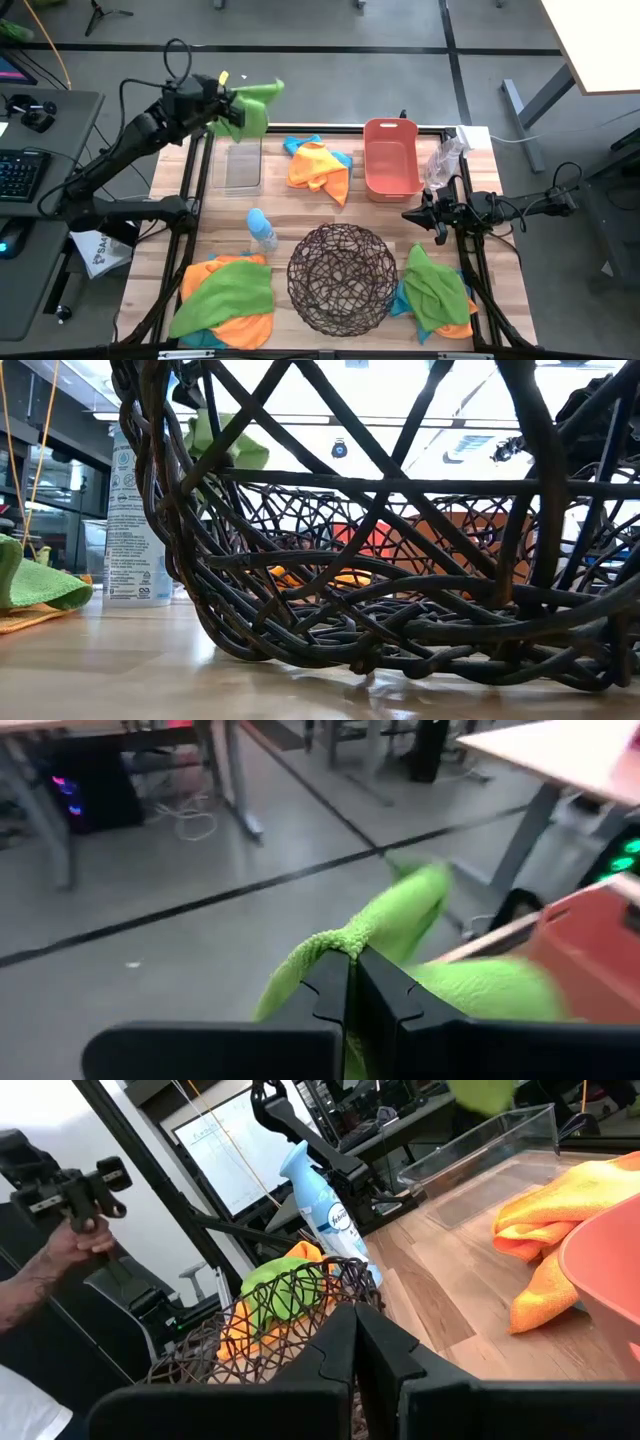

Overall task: Sort microfiber towel by color & place in baskets
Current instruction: Put the top green microfiber cloth into the transparent bin

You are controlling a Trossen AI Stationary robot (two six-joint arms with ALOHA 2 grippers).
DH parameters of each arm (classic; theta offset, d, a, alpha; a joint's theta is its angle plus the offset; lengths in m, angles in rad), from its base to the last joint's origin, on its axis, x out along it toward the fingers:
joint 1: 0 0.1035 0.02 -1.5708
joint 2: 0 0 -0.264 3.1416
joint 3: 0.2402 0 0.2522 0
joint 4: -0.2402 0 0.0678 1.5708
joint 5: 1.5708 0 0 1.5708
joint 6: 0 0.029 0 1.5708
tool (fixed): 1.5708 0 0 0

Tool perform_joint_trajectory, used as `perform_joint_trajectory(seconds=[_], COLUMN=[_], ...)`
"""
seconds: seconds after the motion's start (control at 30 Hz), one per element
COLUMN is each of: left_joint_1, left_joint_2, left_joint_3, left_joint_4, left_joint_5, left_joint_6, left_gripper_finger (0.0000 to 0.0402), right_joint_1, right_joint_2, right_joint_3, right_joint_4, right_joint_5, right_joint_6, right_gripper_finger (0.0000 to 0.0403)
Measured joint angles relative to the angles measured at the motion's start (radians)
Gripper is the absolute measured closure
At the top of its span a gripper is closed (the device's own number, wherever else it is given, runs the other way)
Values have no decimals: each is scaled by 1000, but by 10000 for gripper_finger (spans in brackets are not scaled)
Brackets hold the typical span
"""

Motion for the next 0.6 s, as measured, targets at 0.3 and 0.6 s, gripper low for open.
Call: perform_joint_trajectory(seconds=[0.3, 0.6], left_joint_1=[-4, -58], left_joint_2=[-23, -211], left_joint_3=[-92, -389], left_joint_4=[-64, 5], left_joint_5=[38, 88], left_joint_6=[-142, -404], left_gripper_finger=[401, 401], right_joint_1=[0, 0], right_joint_2=[0, 0], right_joint_3=[0, 0], right_joint_4=[0, 0], right_joint_5=[0, 0], right_joint_6=[0, 0], right_gripper_finger=[402, 402])
